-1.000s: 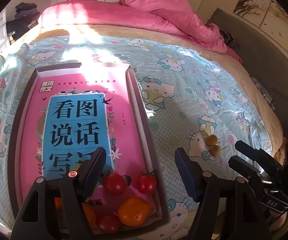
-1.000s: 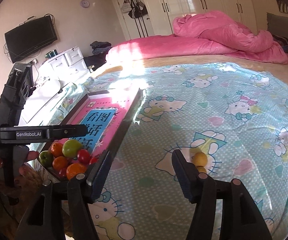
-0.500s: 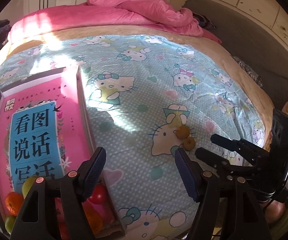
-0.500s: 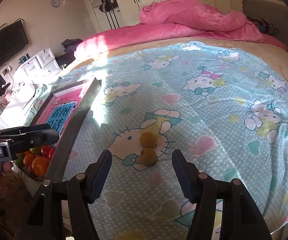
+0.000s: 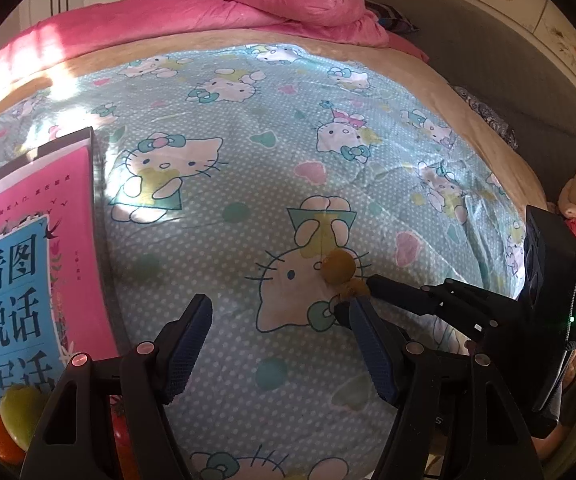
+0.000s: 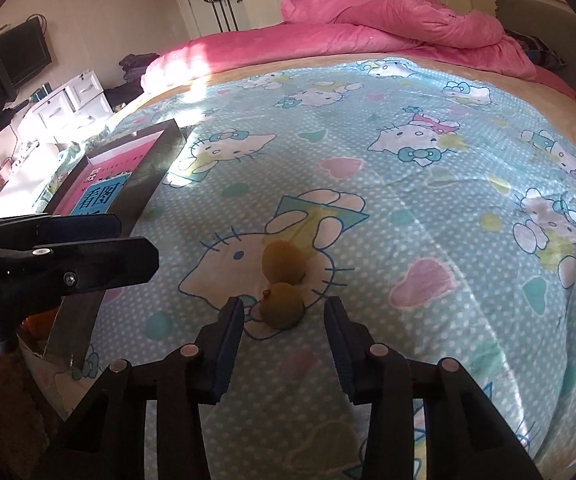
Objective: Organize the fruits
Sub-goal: 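Move both open tools back to the two small yellow fruits, then close the right tool on one yellow fruit while the left grasps the other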
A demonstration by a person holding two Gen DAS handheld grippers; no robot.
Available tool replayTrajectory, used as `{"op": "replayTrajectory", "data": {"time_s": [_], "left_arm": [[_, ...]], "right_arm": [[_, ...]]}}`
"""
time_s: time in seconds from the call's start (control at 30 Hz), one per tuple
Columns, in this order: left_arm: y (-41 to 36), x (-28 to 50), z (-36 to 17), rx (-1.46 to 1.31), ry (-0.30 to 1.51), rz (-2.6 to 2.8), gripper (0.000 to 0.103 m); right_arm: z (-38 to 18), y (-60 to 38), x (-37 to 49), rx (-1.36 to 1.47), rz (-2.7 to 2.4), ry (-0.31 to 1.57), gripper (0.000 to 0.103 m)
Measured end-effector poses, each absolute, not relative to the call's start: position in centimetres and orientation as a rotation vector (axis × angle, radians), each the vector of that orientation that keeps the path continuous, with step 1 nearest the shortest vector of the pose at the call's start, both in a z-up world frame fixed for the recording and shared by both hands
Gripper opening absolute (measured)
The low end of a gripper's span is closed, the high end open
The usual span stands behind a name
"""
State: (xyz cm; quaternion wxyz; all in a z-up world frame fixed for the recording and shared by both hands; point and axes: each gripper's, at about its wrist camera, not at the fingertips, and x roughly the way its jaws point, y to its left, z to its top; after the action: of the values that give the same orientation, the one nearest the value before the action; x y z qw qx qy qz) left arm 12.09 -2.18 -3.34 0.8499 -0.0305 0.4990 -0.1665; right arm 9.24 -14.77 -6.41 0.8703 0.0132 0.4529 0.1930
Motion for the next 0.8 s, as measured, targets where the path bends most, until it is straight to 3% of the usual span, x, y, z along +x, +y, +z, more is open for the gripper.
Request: {"op": "replayTrajectory", "data": {"time_s": [0.17, 0.3, 0.47, 0.67, 0.8], "left_arm": [[-3.4, 12.9, -4.3, -0.067, 1.072, -0.379, 0.073], [-4.8, 13.9, -4.8, -0.076, 1.077, -0.424, 0.071], [-7.0, 14.7, -6.1, -0.056, 1.117, -0.462, 0.054], [-8.5, 15.4, -7.5, -0.039, 1.138, -0.469, 0.045], [-9.0, 15.5, -7.6, -0.003, 1.131, -0.458, 0.029]], "right_arm": [[-6.9, -14.0, 9.6, -0.013, 0.416, 0.959, 0.024], [-6.7, -13.9, 9.4, -0.032, 0.417, 0.964, 0.023], [-6.3, -15.0, 8.6, -0.015, 0.41, 0.963, 0.023], [-5.9, -16.6, 7.8, 0.009, 0.394, 0.969, 0.023], [-5.6, -17.7, 7.5, 0.03, 0.379, 0.967, 0.023]]}}
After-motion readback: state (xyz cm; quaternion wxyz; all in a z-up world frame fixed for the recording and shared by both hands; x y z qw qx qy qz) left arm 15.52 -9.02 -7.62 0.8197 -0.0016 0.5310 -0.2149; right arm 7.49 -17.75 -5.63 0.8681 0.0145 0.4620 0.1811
